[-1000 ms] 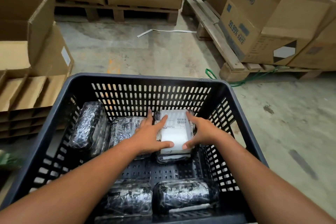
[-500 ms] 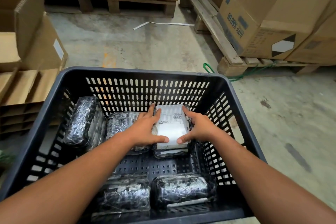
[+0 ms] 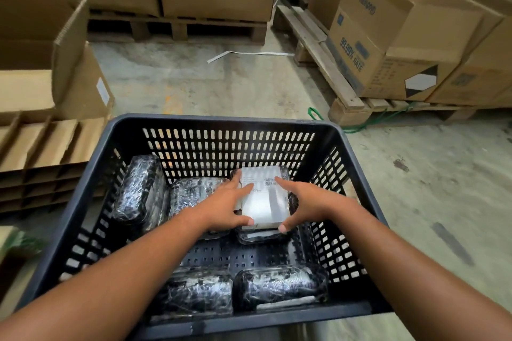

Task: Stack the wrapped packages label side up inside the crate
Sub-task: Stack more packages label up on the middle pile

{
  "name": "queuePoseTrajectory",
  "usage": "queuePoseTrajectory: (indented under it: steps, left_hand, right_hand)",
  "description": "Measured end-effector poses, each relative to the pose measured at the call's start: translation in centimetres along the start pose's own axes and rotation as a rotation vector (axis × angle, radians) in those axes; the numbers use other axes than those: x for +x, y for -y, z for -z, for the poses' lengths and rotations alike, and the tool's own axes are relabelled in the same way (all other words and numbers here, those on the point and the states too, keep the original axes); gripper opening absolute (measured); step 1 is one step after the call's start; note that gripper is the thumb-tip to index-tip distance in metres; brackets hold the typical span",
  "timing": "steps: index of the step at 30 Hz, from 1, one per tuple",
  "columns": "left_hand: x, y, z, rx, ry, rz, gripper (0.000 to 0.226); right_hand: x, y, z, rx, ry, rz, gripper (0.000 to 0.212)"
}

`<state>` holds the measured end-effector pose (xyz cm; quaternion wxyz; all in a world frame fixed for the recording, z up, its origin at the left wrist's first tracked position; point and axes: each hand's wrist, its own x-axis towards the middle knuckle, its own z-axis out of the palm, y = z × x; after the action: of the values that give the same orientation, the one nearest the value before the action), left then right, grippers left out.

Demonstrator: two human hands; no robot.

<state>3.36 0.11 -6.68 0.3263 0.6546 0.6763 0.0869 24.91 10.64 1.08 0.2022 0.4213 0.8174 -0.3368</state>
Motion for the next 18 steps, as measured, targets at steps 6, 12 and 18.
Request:
queuePoseTrajectory:
  steps: [6,12,18]
  left_hand:
    - [-0.6,0.2,0.1,0.016,0.016,-0.017,0.098]
    - [-0.3,0.2,-0.1,0.024,0.020,-0.009,0.098]
    - [0.0,0.4,-0.2,-0.008,0.024,-0.007,0.101]
  right_hand:
    - [-4.2,1.3,-0.9,-0.186,0.331,-0.002,0.111]
    - [-5.1,1.5,-3.0,-0.324,0.394,-0.020,0.103]
    - [-4.7,0.7,-1.4,-0.034,0.283,0.107,0.068]
